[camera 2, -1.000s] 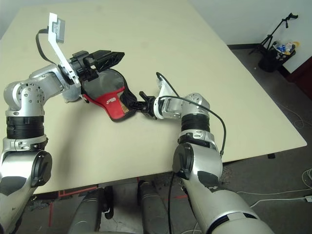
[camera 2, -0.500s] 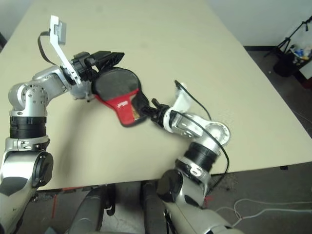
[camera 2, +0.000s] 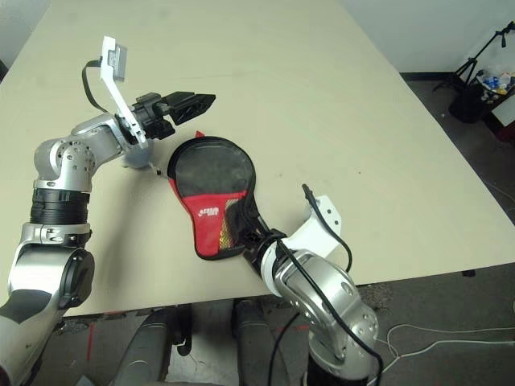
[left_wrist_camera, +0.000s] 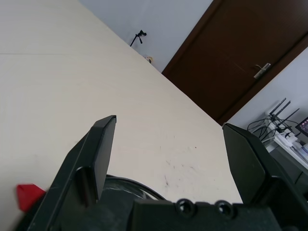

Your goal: Store the ping-pong paddle in its case and zip it.

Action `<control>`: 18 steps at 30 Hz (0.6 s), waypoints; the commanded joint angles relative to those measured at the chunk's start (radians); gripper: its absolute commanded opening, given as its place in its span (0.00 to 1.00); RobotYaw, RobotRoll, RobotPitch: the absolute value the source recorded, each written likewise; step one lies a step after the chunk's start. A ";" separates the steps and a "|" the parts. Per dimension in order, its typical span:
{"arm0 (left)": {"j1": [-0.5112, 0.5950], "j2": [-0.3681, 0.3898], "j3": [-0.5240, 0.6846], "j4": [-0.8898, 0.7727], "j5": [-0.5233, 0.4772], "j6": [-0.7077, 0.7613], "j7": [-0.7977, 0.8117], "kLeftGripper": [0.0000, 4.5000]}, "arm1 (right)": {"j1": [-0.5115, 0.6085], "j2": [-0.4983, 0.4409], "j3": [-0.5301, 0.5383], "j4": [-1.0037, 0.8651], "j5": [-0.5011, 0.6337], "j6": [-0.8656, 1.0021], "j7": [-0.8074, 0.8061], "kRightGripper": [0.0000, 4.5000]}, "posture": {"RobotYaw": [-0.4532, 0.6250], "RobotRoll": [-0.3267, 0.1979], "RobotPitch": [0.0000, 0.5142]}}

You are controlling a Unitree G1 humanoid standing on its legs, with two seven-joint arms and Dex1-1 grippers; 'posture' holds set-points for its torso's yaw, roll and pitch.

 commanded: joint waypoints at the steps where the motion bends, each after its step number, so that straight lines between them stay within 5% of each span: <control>1: 0.002 -0.003 -0.012 0.014 0.014 -0.006 -0.012 1.00 | 0.076 -0.095 0.043 -0.025 0.011 -0.036 0.074 0.00 | 0.36 0.62 0.48; 5: 0.005 -0.002 -0.013 0.020 0.018 -0.008 -0.015 1.00 | 0.115 -0.222 0.045 0.004 0.011 -0.017 0.206 0.00 | 0.36 0.62 0.48; 15: -0.001 0.005 -0.011 0.030 0.036 -0.016 -0.017 1.00 | 0.035 -0.436 0.013 0.053 0.011 0.072 0.458 0.70 | 0.37 0.62 0.47; 18: -0.002 0.008 -0.009 0.034 0.039 -0.018 -0.019 1.00 | -0.035 -0.710 -0.084 0.216 0.011 0.352 0.887 0.89 | 0.37 0.62 0.46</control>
